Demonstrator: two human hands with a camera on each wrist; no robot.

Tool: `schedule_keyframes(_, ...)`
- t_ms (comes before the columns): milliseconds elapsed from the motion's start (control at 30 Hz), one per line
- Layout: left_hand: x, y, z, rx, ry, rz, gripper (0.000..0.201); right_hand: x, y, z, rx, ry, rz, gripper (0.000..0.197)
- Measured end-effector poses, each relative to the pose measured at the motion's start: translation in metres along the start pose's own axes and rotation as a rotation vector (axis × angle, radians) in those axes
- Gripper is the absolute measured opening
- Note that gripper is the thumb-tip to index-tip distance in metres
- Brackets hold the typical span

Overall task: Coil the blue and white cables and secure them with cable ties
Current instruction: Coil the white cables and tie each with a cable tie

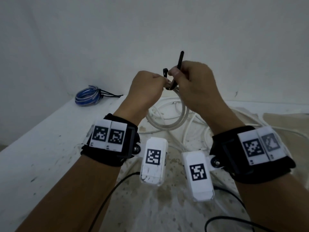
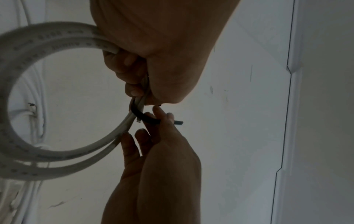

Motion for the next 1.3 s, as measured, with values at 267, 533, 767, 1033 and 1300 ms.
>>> schedule_keyframes(267, -0.004, 0.001, -0.007, 0.048, 0.084, 0.017, 0.022, -0.005, -0.003, -0.005, -0.131, 0.035, -0.067, 0.03)
schedule_keyframes(533, -0.004, 0.0, -0.006, 0.04, 0.055, -0.022, 0.03, -0.006, 0.009, -0.011, -0.205, 0.038, -0.012, 0.023)
schedule_keyframes(767, -0.008, -0.004, -0.003, 0.047, 0.029, -0.063, 0.034, -0.007, 0.008, -0.011, -0.215, 0.041, -0.004, 0.021)
schedule_keyframes(1033, -0.011, -0.011, 0.001, 0.23, -0.087, -0.074, 0.04, -0.007, 0.013, -0.012, -0.23, -0.019, -0.002, 0.018)
schedule_keyframes(1300, -0.007, -0.018, -0.004, 0.319, -0.12, -0.084, 0.042, -0.007, 0.014, -0.003, -0.255, -0.108, -0.033, 0.015)
Point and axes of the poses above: each hand's wrist, its own x-axis towards the middle knuckle, its own y-axis out of the back of the hand, z = x × y, the point moved 8 cm from there along x, towards the middle knuckle, and after that the axes turned 2 degrees about z, right-handed, at the moved point
